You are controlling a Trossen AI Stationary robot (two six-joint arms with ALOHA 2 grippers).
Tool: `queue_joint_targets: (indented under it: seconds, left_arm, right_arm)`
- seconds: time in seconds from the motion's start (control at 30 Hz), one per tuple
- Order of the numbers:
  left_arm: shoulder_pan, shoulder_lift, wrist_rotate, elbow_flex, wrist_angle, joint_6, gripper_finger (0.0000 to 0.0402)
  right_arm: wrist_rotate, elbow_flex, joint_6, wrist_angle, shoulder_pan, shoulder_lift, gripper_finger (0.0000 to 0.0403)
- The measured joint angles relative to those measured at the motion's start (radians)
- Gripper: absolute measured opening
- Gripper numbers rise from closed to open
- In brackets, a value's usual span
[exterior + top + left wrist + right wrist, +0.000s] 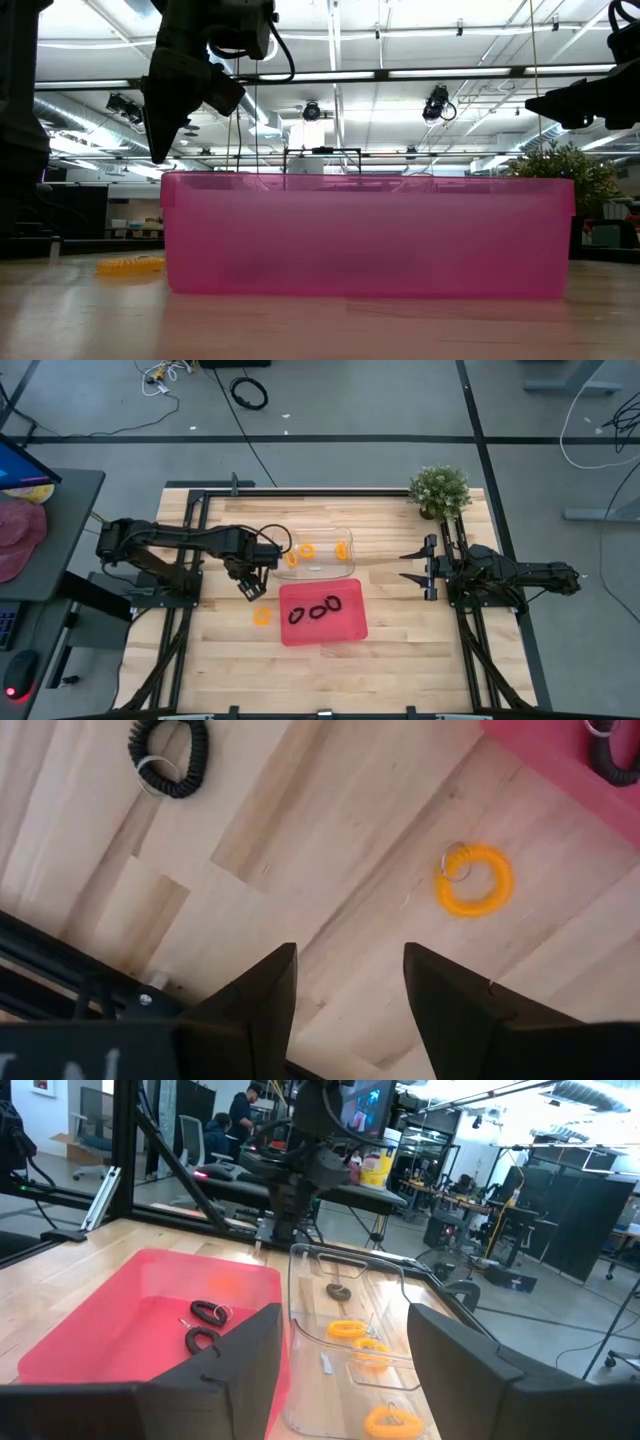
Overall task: Sort spring keychains
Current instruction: Put the black spring keychain into the red bin
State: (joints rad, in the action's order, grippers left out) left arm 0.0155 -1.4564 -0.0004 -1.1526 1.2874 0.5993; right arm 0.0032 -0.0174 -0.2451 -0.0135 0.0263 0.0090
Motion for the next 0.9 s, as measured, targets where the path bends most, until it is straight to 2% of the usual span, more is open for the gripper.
queue_joint_targets:
  seconds: [0.2,0.43,0.9]
  left_arm:
    - [0.024,0.0,-0.016,0.0,-0.005,-0.013,0.0188]
    - [0.027,0.0,-0.126,0.0,-0.005,-0.057,0.0188]
    - [0.056,0.0,-0.134,0.0,-0.022,-0.088,0.0188]
  right_arm:
    - [0.0,0.0,0.0,0.0,0.0,0.0,0.0222]
    - [0.0,0.0,0.0,0.0,0.0,0.0,0.0222]
    - [0.0,0.0,0.0,0.0,0.0,0.0,0.0222]
